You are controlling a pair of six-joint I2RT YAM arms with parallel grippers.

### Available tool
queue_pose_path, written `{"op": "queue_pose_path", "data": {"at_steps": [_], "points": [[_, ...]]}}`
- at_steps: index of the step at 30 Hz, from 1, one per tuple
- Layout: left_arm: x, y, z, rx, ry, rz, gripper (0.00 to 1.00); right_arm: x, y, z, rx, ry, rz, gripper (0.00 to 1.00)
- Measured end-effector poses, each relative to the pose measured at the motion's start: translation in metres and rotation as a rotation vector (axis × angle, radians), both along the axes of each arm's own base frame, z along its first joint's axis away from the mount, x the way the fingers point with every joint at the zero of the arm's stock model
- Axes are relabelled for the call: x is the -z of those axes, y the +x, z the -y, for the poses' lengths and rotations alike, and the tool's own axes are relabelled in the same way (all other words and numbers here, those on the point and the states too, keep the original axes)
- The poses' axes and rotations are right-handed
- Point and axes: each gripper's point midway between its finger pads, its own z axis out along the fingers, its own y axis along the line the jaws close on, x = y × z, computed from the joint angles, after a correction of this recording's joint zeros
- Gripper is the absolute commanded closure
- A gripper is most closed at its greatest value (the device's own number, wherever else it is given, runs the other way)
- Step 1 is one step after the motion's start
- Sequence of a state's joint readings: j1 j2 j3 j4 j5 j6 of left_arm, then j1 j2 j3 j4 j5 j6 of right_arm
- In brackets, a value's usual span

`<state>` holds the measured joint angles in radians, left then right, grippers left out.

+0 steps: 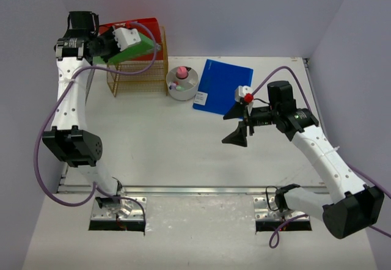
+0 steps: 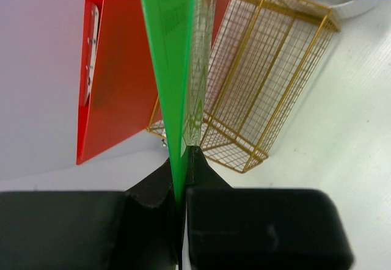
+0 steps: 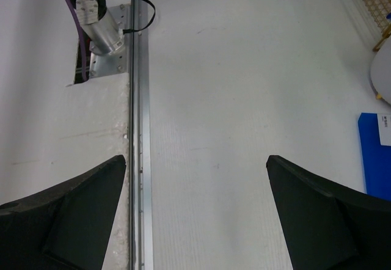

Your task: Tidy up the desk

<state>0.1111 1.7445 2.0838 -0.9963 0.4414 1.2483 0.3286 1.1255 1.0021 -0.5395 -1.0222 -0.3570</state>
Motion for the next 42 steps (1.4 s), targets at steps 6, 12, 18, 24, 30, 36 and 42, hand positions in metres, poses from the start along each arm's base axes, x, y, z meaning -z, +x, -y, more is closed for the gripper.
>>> {"op": "queue_pose_path", "data": {"at_steps": [6, 12, 18, 24, 30, 36, 42], "points": [[0.002, 0.003, -0.01, -0.019, 0.005, 0.002, 1.0, 0.002, 0.001, 0.001, 0.002, -0.001, -0.009, 0.01], [0.003, 0.003, -0.011, -0.009, 0.029, 0.008, 1.0, 0.004, 0.002, 0.001, 0.004, -0.004, -0.017, 0.01], [0.006, 0.003, -0.007, 0.066, 0.068, 0.004, 1.0, 0.004, 0.002, 0.001, 0.003, -0.004, -0.017, 0.01], [0.013, -0.003, -0.001, 0.143, 0.103, -0.014, 1.0, 0.006, 0.001, 0.001, 0.002, -0.009, -0.02, 0.01], [0.018, -0.008, 0.001, 0.18, 0.128, -0.023, 1.0, 0.006, 0.001, 0.002, 0.001, -0.01, -0.022, 0.01], [0.021, -0.012, 0.001, 0.199, 0.149, -0.028, 1.0, 0.006, 0.001, 0.002, 0.001, -0.01, -0.022, 0.01], [0.02, -0.016, 0.0, 0.201, 0.158, -0.031, 1.0, 0.006, 0.001, 0.002, 0.002, -0.01, -0.022, 0.01]]}}
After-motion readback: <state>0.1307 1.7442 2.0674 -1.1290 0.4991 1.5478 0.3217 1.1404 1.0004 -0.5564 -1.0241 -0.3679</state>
